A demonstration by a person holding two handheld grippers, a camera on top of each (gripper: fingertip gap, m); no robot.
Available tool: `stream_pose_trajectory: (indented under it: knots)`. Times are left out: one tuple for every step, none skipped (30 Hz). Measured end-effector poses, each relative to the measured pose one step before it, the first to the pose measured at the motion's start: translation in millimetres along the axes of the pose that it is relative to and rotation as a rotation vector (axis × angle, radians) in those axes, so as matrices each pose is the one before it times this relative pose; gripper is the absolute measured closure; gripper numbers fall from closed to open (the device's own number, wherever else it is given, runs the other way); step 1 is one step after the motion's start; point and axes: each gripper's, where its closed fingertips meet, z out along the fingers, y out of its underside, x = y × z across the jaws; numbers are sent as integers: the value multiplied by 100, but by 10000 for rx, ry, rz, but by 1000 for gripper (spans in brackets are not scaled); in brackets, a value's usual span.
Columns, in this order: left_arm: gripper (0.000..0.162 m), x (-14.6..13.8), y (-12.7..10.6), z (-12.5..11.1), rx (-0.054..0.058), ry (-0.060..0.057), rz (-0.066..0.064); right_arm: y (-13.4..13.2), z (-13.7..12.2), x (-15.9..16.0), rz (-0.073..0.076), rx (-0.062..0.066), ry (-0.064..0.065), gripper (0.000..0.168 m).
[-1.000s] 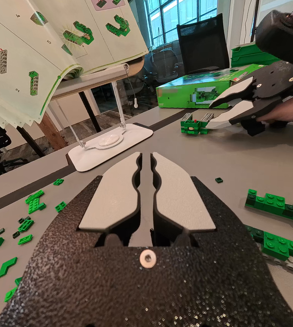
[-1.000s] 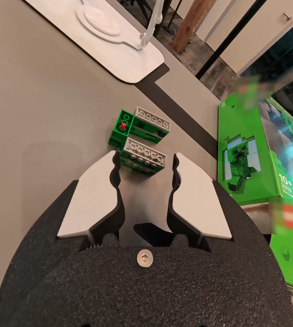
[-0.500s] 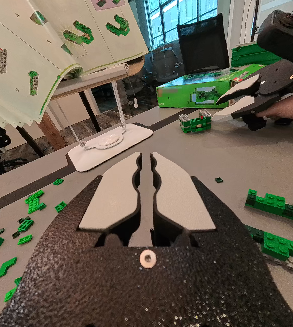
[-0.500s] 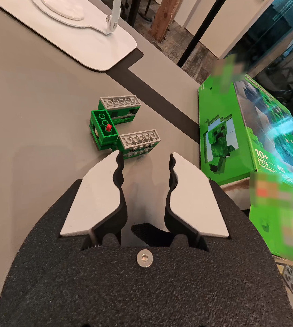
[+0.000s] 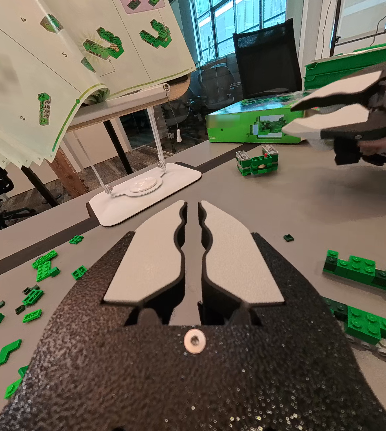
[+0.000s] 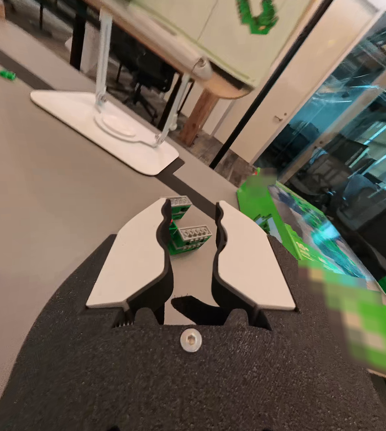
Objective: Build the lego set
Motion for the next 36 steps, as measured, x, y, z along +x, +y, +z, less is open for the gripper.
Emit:
stream_pose_trajectory:
  knots:
    - [154,3,2,-1,-1,1,-2,377,392,-526,-236,-256,-448,130]
    - [154,-2,-6,3,5,0,3,407,384,-798,-136,-248,-770,131]
    - [154,8,-2,0,-1,0,3,567,357,-766,-77,-330,-823,137]
    - [154,9,11,3,-9,9,3,701,385,-512,-48,-414,-692,138]
    - [154,-3,23,26,-20,-4,6,630,337,-109,-33,-415,-421,138]
    - [154,21,16,15,-9,6,12,419,295,82,-53,-347,-283,139]
    - [154,14,-8,-7,3,1,10,195,265,165,-67,-291,-220,139]
    - [154,-6,-8,-5,7,-4,2,-33,265,246,-139,-209,-158,140]
    - [154,-7,-7,-5,8,-3,-8,-99,289,85,-239,-210,-281,143]
    - [154,-20,2,-8,4,-1,-14,-15,364,45,-208,-331,-343,142]
    - [154,-15,-12,2,5,-2,-13,24,382,84,-163,-378,-327,141]
    - [154,-5,-4,-7,5,-3,-11,36,369,-113,-161,-383,-453,141]
    - [154,-6,-2,-8,4,0,-4,42,331,-121,-103,-403,-433,139]
    - [154,-4,1,0,-1,-2,2,40,293,-37,-84,-408,-338,139]
    - [154,6,10,-1,-2,-1,7,91,276,-39,-101,-426,-301,137]
    - [154,13,-3,0,-1,-1,7,120,276,23,-102,-438,-221,135]
    - [153,-4,2,8,-4,-4,10,137,259,76,-126,-406,-155,134]
    - [153,3,1,-1,-2,-3,3,121,245,111,-141,-348,-108,135]
    - [153,3,12,9,-2,2,0,103,248,115,-119,-301,-94,137]
    - [153,-2,3,-1,-2,-2,0,109,233,29,-68,-264,-158,139]
    - [153,-12,1,0,1,-2,-1,134,229,-105,-20,-250,-233,140]
    - [153,4,-2,1,1,2,-3,160,170,-172,-10,-247,-258,142]
    - [153,-8,1,0,1,-1,-5,146,112,-183,-29,-212,-242,147]
    - [153,-9,0,1,2,-1,-4,55,21,-124,8,-111,-169,148]
    - [153,3,0,0,0,1,-3,34,-66,-130,82,-58,-170,148]
    - [153,-11,4,-2,-2,-3,-2,-7,-130,-168,127,-9,-200,149]
    - [153,1,-3,1,2,1,0,-124,-249,-202,122,133,-190,149]
    - [153,0,-2,1,2,-1,-1,-293,-382,-285,165,310,-222,149]
    - [153,-3,-3,1,2,-3,-1,-406,-529,-366,287,413,-279,149]
    - [153,1,9,1,1,-2,-2,-528,-666,-383,368,494,-276,149]
    - [153,-6,4,-1,-1,2,-2,-667,-772,-381,393,595,-217,149]
    - [153,-4,1,9,-1,-3,-1,-796,-876,-406,403,668,-177,150]
    - [153,4,-2,1,1,3,-1,-896,-924,-509,440,710,-183,150]
    - [153,-9,7,7,-4,-1,-2,-978,-954,-663,481,742,-230,150]
    - [153,-5,0,10,-1,-2,3,-1098,-964,-806,509,787,-270,150]
    - [153,12,11,9,-3,2,3,-1192,-959,-942,516,822,-296,150]
